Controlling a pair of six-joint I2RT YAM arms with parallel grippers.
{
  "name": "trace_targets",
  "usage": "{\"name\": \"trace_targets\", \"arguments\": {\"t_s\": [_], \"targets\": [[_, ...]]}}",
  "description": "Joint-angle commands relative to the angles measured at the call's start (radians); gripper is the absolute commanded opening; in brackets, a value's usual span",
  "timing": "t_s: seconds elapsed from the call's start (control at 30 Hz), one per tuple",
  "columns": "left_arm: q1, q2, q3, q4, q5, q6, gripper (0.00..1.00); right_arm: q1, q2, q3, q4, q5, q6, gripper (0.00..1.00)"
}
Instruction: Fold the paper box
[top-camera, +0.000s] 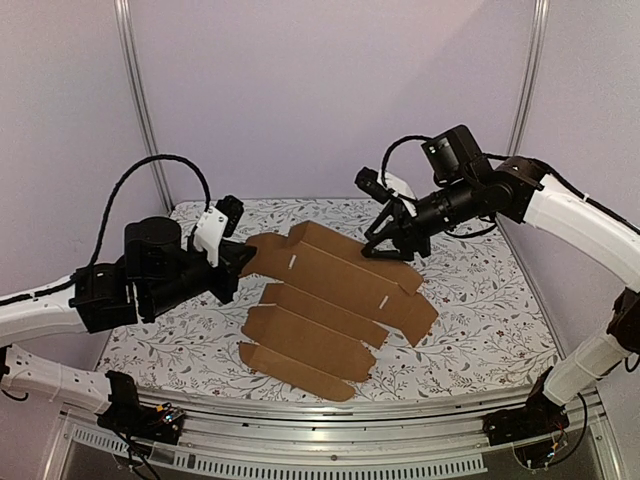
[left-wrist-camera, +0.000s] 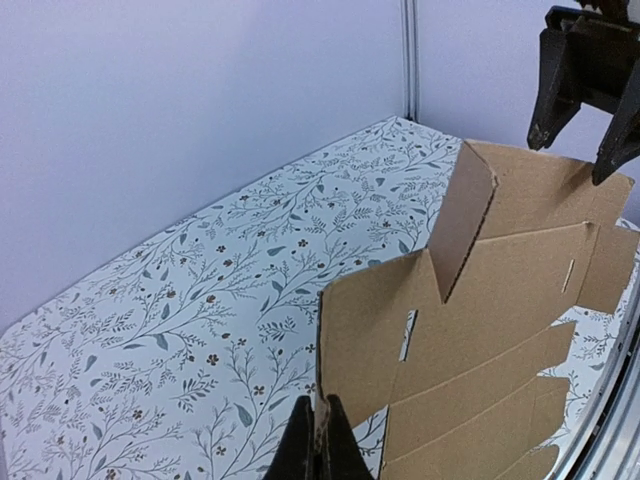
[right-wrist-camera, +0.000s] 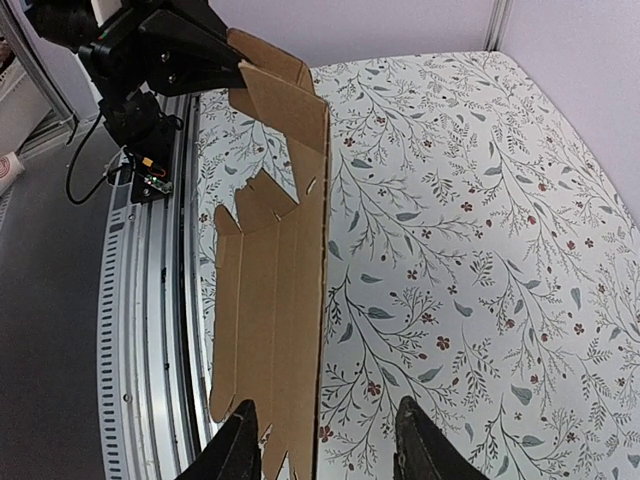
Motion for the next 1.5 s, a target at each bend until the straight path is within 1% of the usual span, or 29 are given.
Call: {"name": "trace_targets", "arguments": {"t_s": [0.0,0.27,0.33,0.43,0.6,0.63,0.8,0.87,0.93,1.07,1.13,1.17,1.3,1.47], "targets": [[0.014,-0.013,-0.023,0.027,-0.038,-0.046,0.00,0.008,0.035,0.004,0.031,-0.038,0.004,0.42],[0.016,-0.017,-0.032,0.024,-0.041,-0.063,0.00,0.026,0.074,0.028,0.025,-0.012,0.005,0.34],[0.018,-0.020,-0.036,0.027,-0.037,-0.065,0.00,0.027,0.083,0.036,0.018,-0.001,0.002,0.31],[0.017,-0.020,-0.042,0.030,-0.036,-0.068,0.00,0.030,0.091,0.044,0.013,0.000,-0.004,0.21],[0.019,-0.022,-0.048,0.028,-0.037,-0.076,0.00,0.032,0.095,0.047,0.011,0.005,-0.010,0.02],[0.019,-0.021,-0.049,0.028,-0.039,-0.077,0.00,0.033,0.095,0.047,0.011,0.007,-0.011,0.00],[0.019,-0.024,-0.054,0.018,-0.047,-0.089,0.00,0.047,0.093,0.049,0.005,0.038,-0.040,0.00],[0.019,-0.025,-0.054,0.013,-0.049,-0.095,0.00,0.059,0.093,0.052,0.003,0.078,-0.054,0.00],[0.019,-0.026,-0.056,0.008,-0.058,-0.101,0.06,0.066,0.095,0.058,0.002,0.126,-0.074,0.00],[0.021,-0.037,-0.064,-0.009,-0.108,-0.123,0.35,0.071,0.108,0.070,-0.016,0.199,-0.123,0.00],[0.022,-0.047,-0.068,-0.021,-0.129,-0.133,0.47,0.075,0.118,0.070,-0.019,0.237,-0.163,0.00],[0.023,-0.051,-0.068,-0.028,-0.133,-0.140,0.51,0.077,0.128,0.070,-0.020,0.259,-0.171,0.00],[0.026,-0.083,-0.062,-0.056,-0.123,-0.172,0.64,0.087,0.171,0.078,-0.017,0.325,-0.222,0.00],[0.032,-0.105,-0.033,-0.080,-0.080,-0.186,0.71,0.105,0.233,0.075,0.018,0.403,-0.250,0.00]]}}
